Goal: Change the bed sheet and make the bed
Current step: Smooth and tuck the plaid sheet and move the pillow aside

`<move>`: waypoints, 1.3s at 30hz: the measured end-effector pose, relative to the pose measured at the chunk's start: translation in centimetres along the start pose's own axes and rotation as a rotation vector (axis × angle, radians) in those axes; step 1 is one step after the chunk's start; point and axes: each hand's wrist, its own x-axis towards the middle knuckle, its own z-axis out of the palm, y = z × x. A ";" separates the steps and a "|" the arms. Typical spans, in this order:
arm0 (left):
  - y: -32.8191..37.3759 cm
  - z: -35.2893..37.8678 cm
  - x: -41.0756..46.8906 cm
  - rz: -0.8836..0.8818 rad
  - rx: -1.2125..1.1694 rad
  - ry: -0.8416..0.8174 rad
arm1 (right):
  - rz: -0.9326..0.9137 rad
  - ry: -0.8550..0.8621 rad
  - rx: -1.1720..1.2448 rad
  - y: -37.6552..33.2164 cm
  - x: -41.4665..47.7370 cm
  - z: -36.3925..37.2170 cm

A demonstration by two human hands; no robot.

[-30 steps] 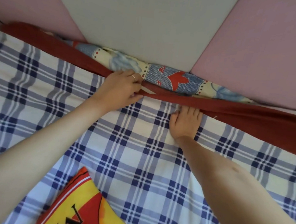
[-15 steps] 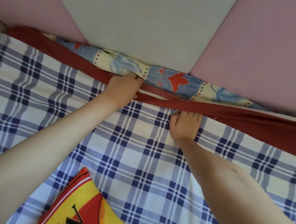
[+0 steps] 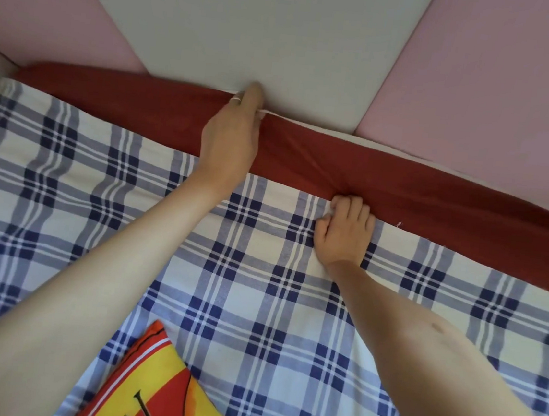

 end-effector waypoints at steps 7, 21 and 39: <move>-3.8 2.0 -3.7 0.268 -0.081 -0.106 | 0.004 0.004 -0.010 0.0 -0.1 0.1; -3.8 4.7 -2.6 0.173 0.365 -0.387 | 0.008 0.005 0.010 0.1 0.0 0.2; -2.6 4.6 0.4 0.227 0.440 -0.638 | 0.021 -0.010 0.017 -0.1 0.1 0.0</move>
